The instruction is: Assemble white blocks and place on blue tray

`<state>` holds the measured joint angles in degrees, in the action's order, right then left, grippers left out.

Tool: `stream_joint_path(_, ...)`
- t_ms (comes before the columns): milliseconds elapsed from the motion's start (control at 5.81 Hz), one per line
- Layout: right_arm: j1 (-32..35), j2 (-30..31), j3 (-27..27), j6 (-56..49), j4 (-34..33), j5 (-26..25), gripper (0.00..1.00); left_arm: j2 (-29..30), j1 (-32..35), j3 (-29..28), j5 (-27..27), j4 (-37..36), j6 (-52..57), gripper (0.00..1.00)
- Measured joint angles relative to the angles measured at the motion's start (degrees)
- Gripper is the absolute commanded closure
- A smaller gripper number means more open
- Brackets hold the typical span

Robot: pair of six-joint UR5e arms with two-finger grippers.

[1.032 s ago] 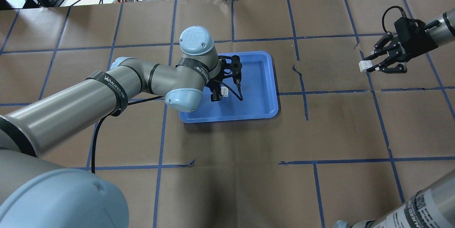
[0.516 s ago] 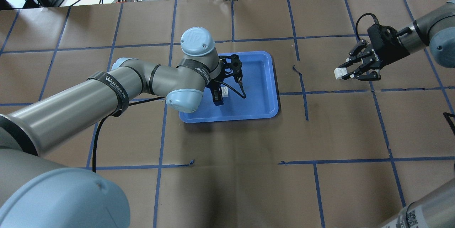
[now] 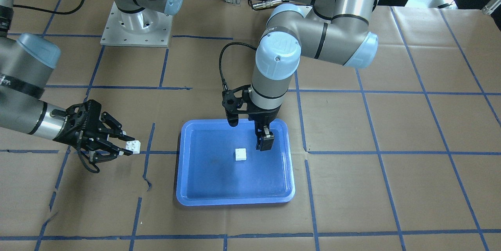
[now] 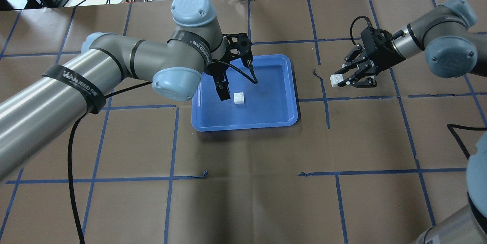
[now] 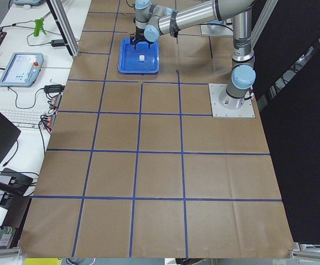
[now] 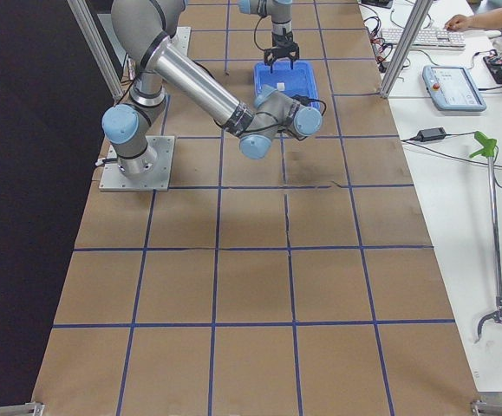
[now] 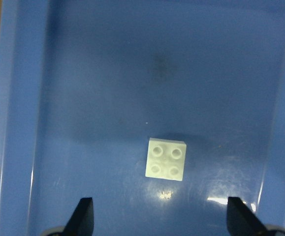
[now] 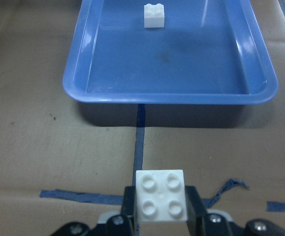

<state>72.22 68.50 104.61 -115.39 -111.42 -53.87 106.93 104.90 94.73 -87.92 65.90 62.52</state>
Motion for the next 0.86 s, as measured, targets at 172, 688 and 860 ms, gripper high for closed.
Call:
stream_joint_path(172,3.85,0.0,1.94,6.95,-6.97,0.97,0.69,-4.93,-0.76,-3.41,-1.51,10.62,-2.84,0.04)
stream_joint_path(688,17.02,-1.45,6.16,33.07,-30.72,1.11,0.69,-12.78,-1.49,-4.68,-6.72,18.69,-28.51,0.01)
stream_joint_path(860,19.79,-2.63,6.94,36.4,-34.88,0.98,0.69,-13.12,-1.58,-4.69,-8.97,18.47,-40.01,0.01)
